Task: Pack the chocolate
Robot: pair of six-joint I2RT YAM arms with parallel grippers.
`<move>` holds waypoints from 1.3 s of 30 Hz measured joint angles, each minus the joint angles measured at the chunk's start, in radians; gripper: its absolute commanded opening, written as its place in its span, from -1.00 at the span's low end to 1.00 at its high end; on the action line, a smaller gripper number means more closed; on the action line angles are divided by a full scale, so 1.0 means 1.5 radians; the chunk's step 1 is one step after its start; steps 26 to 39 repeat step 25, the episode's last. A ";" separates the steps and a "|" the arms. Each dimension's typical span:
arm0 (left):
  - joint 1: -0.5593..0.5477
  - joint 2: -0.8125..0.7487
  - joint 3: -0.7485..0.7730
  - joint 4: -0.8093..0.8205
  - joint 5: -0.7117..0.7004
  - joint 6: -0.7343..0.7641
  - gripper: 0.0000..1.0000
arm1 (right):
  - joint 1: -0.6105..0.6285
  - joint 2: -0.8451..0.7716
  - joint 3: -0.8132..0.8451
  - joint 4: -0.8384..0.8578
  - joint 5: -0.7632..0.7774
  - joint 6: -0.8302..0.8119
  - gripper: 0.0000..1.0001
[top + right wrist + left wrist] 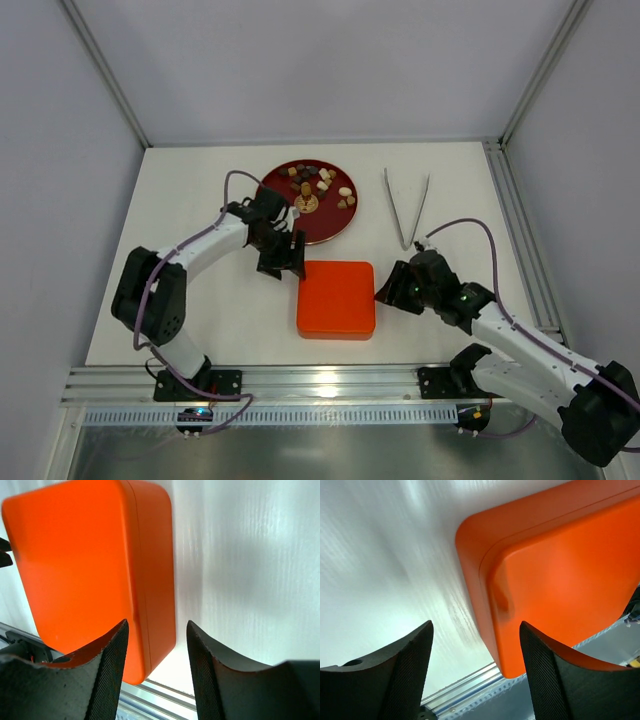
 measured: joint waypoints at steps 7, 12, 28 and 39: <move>0.011 -0.090 0.035 -0.023 -0.027 0.007 0.39 | -0.034 0.010 0.127 -0.055 -0.007 -0.068 0.63; 0.011 -0.189 0.047 -0.028 -0.044 0.005 0.40 | -0.036 0.002 0.248 -0.070 0.038 -0.114 0.83; 0.011 -0.358 0.070 -0.061 -0.090 -0.005 0.43 | -0.037 -0.056 0.331 -0.136 0.142 -0.170 0.99; 0.011 -0.358 0.070 -0.061 -0.090 -0.005 0.43 | -0.037 -0.056 0.331 -0.136 0.142 -0.170 0.99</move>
